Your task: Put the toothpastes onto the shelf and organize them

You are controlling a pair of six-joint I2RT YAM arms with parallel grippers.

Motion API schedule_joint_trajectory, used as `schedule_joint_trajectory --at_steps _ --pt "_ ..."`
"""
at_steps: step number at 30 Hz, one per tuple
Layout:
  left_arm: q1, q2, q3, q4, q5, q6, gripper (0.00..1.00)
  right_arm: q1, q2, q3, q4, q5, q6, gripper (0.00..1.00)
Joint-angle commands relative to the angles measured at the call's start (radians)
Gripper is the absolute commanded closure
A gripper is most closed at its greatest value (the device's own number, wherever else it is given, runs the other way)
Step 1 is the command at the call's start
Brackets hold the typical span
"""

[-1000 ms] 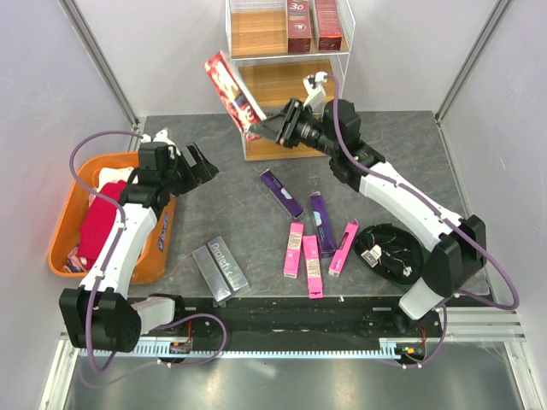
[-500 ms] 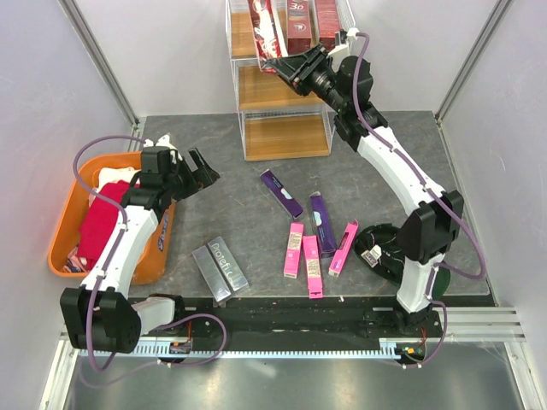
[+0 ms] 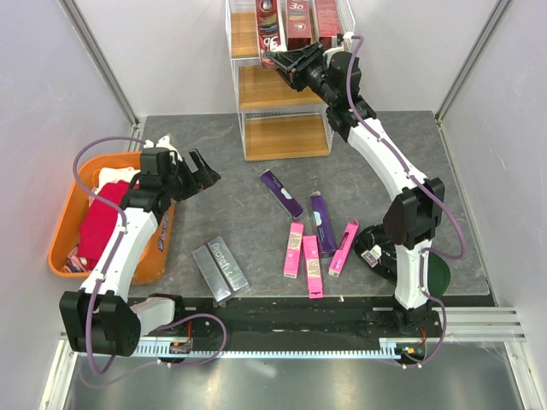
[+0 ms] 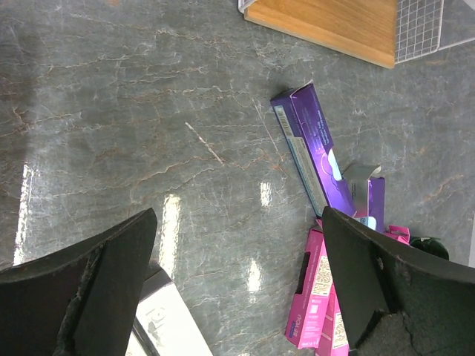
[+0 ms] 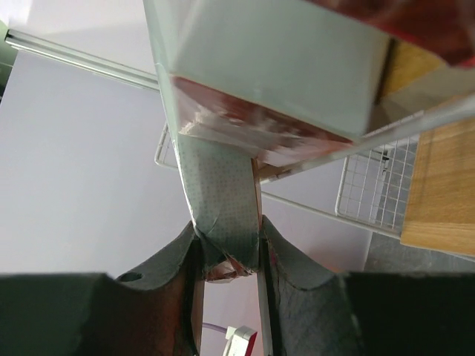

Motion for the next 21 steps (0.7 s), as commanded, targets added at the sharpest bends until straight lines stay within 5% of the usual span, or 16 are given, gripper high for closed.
schedule_joint_trajectory --at_steps 1,5,9,21 --pt "0.005 -0.031 -0.002 0.029 0.015 0.031 0.00 -0.012 0.011 0.048 0.084 -0.008 0.079 0.75" --pt "0.005 -0.030 -0.005 0.029 0.023 0.031 0.00 -0.017 -0.003 0.008 0.136 0.015 0.102 0.73" --pt "0.005 -0.031 -0.007 0.030 0.026 0.028 0.00 -0.020 0.006 0.028 0.134 0.038 0.111 0.50" --pt "0.005 -0.036 -0.016 0.029 0.032 0.028 0.00 -0.023 -0.035 -0.047 0.165 -0.004 0.108 0.05"
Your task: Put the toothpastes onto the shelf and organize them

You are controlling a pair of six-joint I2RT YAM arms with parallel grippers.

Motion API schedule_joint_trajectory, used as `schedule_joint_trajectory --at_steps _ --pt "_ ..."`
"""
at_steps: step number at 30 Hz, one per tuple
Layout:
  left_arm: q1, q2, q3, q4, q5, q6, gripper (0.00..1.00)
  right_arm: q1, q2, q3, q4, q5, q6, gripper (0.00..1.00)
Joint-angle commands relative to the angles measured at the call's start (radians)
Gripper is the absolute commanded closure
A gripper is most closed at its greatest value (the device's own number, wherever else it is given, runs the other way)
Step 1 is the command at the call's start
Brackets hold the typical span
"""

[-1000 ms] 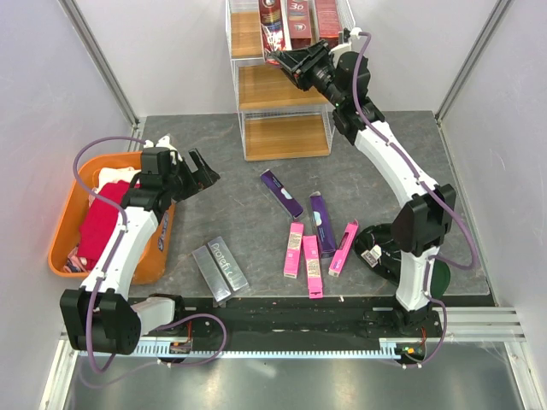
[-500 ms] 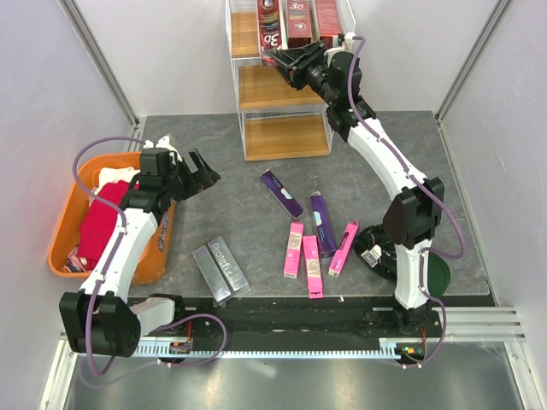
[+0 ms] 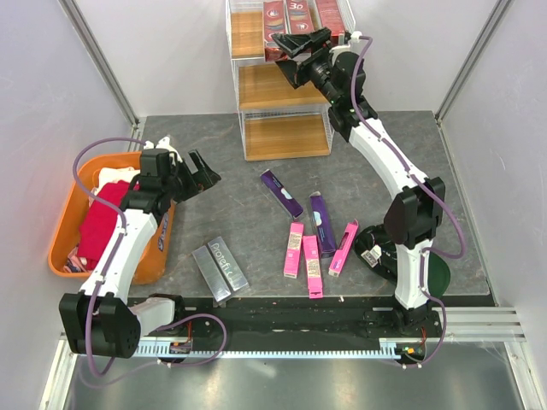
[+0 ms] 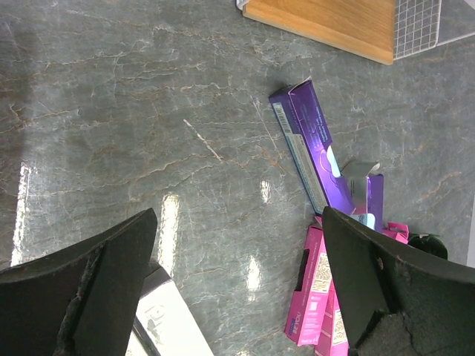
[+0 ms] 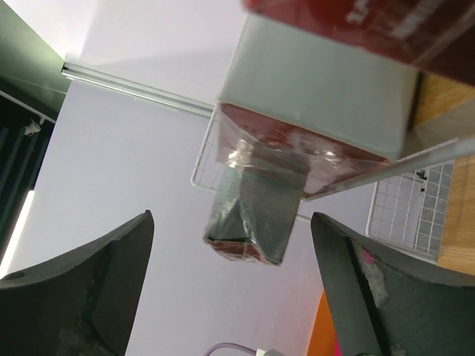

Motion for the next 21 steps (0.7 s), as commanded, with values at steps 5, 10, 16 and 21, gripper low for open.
schedule_joint_trajectory --at_steps 5,10,16,21 --pt "0.005 -0.025 -0.010 0.032 0.033 0.028 0.00 -0.012 -0.110 -0.098 0.059 -0.076 -0.032 0.02" --pt "0.005 -0.026 -0.017 0.041 0.046 0.029 0.00 -0.015 -0.205 -0.217 0.059 -0.081 -0.081 0.02" --pt "0.005 -0.031 -0.030 0.050 0.060 0.028 0.00 -0.018 -0.331 -0.368 0.021 -0.081 -0.161 0.02" --pt "0.004 -0.034 -0.042 0.051 0.071 0.028 0.00 -0.018 -0.440 -0.497 -0.013 -0.090 -0.230 0.02"
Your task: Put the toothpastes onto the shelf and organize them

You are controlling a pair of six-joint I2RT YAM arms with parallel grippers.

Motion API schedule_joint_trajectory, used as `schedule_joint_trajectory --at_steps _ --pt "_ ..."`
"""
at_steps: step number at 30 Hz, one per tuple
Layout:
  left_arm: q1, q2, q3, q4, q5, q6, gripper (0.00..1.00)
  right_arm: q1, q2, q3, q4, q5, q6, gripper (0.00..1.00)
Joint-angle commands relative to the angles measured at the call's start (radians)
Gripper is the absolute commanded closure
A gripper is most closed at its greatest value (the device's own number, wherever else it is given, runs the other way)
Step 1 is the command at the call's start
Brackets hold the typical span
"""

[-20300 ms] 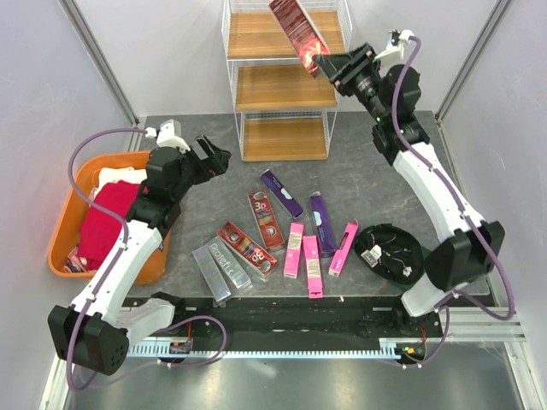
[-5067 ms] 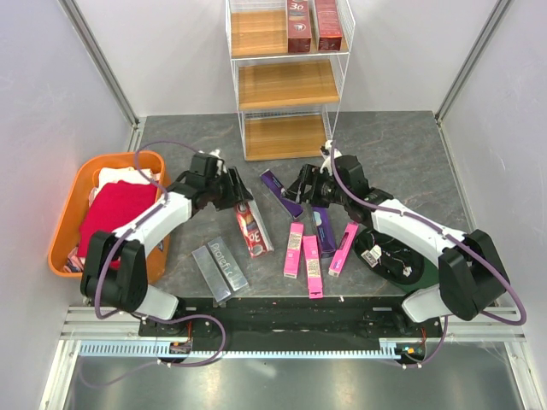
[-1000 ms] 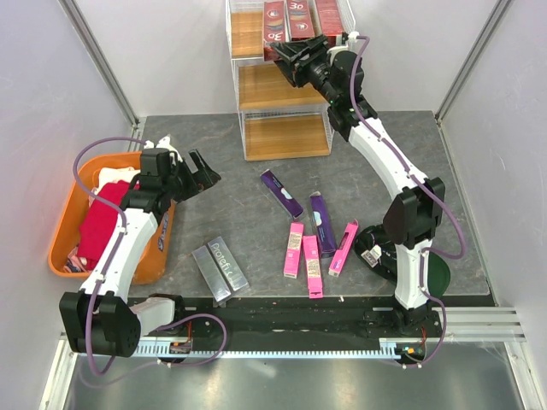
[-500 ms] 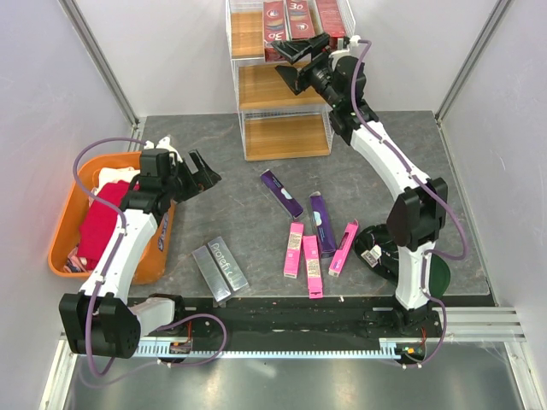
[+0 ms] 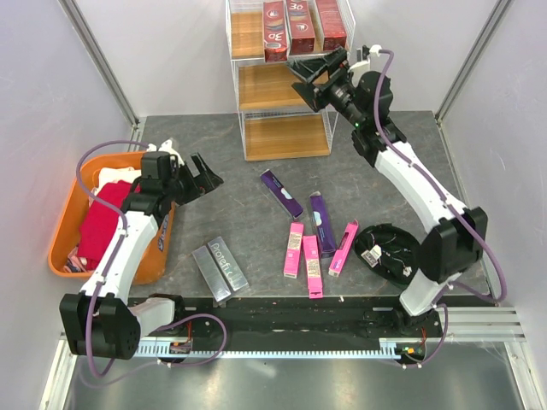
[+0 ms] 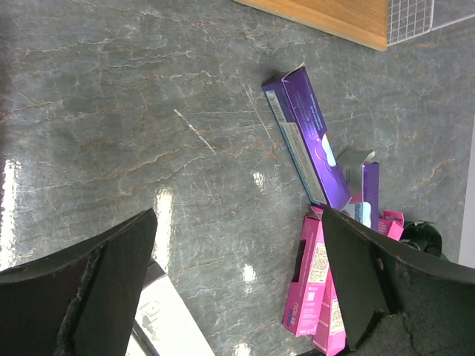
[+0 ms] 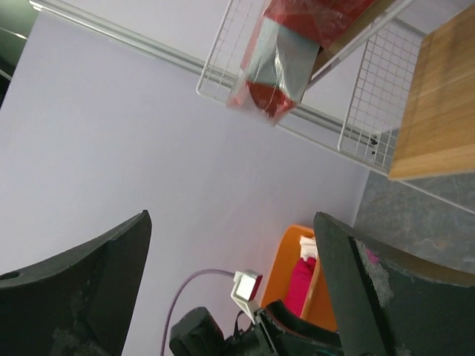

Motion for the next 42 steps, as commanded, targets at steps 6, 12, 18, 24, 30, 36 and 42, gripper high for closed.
schedule_joint_trajectory --at_steps 6,12,18,24,30,36,42 --pt "0.001 -0.002 -0.023 0.044 0.053 0.028 0.00 -0.003 -0.203 -0.220 -0.124 -0.006 -0.233 0.02" --pt "-0.024 0.042 -0.024 0.062 0.067 0.018 0.00 -0.003 -0.306 -0.356 -0.319 0.049 -0.441 0.02" --pt "-0.105 0.123 -0.008 0.097 0.056 -0.011 0.00 -0.002 -0.366 -0.473 -0.466 0.154 -0.637 0.02" --pt "-0.174 0.214 0.035 0.112 0.060 -0.044 0.00 0.073 -0.311 -0.499 -0.483 0.224 -0.781 0.02" --pt "-0.176 0.243 0.009 0.189 0.166 -0.106 0.00 0.225 -0.123 -0.407 -0.482 0.339 -0.904 0.02" --pt "-0.174 0.229 -0.006 0.195 0.172 -0.110 0.00 0.259 0.054 -0.346 -0.468 0.333 -0.939 0.02" --pt "-0.173 0.222 -0.015 0.192 0.176 -0.107 0.00 0.274 0.154 -0.318 -0.456 0.376 -0.942 0.02"
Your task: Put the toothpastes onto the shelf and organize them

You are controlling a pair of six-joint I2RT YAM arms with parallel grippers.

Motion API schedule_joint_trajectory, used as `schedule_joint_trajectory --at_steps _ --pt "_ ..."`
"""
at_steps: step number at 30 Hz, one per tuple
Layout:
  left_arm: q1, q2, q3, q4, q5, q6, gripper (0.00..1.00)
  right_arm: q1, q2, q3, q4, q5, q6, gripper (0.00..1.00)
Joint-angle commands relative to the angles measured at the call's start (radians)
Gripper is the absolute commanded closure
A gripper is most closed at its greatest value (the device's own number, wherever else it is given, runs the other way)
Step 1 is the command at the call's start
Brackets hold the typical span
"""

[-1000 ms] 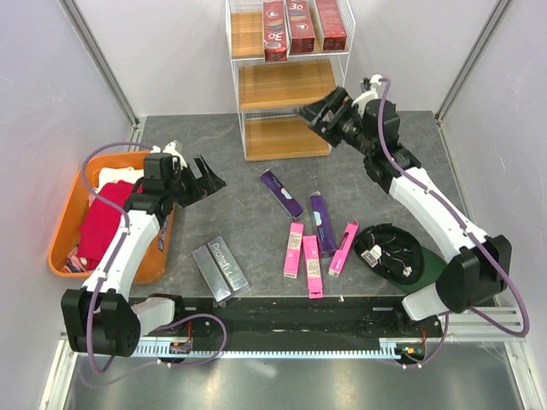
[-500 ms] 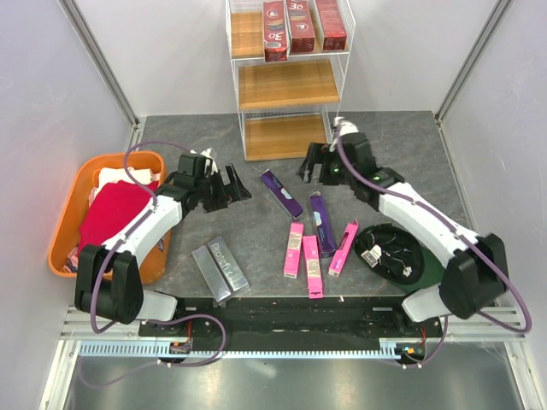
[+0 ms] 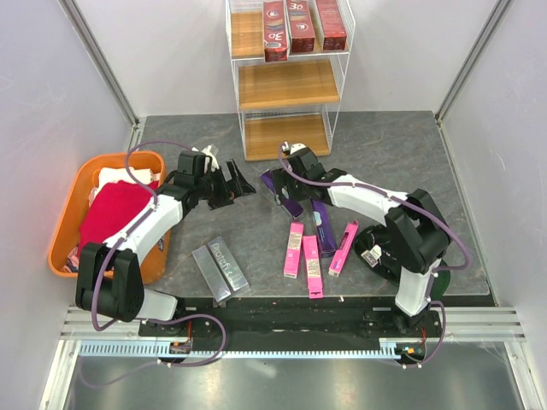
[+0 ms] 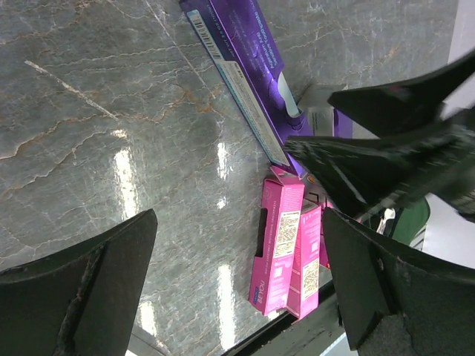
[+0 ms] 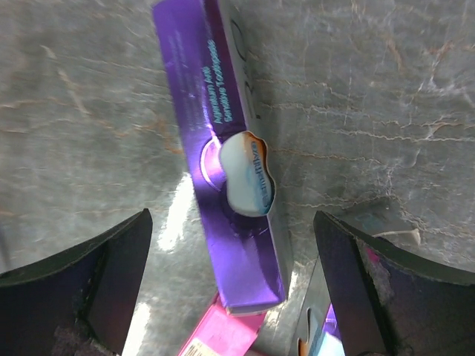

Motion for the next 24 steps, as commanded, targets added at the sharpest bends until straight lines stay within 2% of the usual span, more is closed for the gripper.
schedule_joint_trajectory --at_steps 1,4,7,8,11,13,17,20,24 --pt "0.002 -0.023 -0.004 0.034 0.029 -0.023 0.00 0.012 0.041 0.052 0.031 0.063 -0.031 0.02" --pt "0.004 -0.029 -0.007 0.032 0.033 -0.021 0.00 0.015 0.077 0.057 0.034 0.088 -0.046 0.02" --pt "0.007 -0.032 -0.009 0.029 0.033 -0.021 0.00 0.027 0.104 0.058 0.038 0.088 -0.051 0.06" --pt "0.008 -0.034 -0.007 0.028 0.039 -0.023 0.00 0.033 0.115 0.057 0.039 0.104 -0.054 0.13" --pt "0.010 -0.037 -0.007 0.031 0.048 -0.029 0.00 0.053 0.135 0.055 0.038 0.132 -0.063 0.23" --pt "0.012 -0.040 -0.004 0.029 0.055 -0.031 0.00 0.061 0.146 0.055 0.035 0.157 -0.063 0.25" --pt "0.021 -0.054 -0.007 0.031 0.065 -0.034 0.00 0.061 0.141 0.047 0.025 0.175 -0.057 0.45" --pt "0.031 -0.063 -0.015 0.038 0.072 -0.037 0.00 0.061 0.103 0.046 0.028 0.154 -0.049 0.55" --pt "0.041 -0.089 -0.035 0.058 0.077 -0.040 0.00 0.061 0.041 0.053 0.039 0.091 -0.025 0.61"
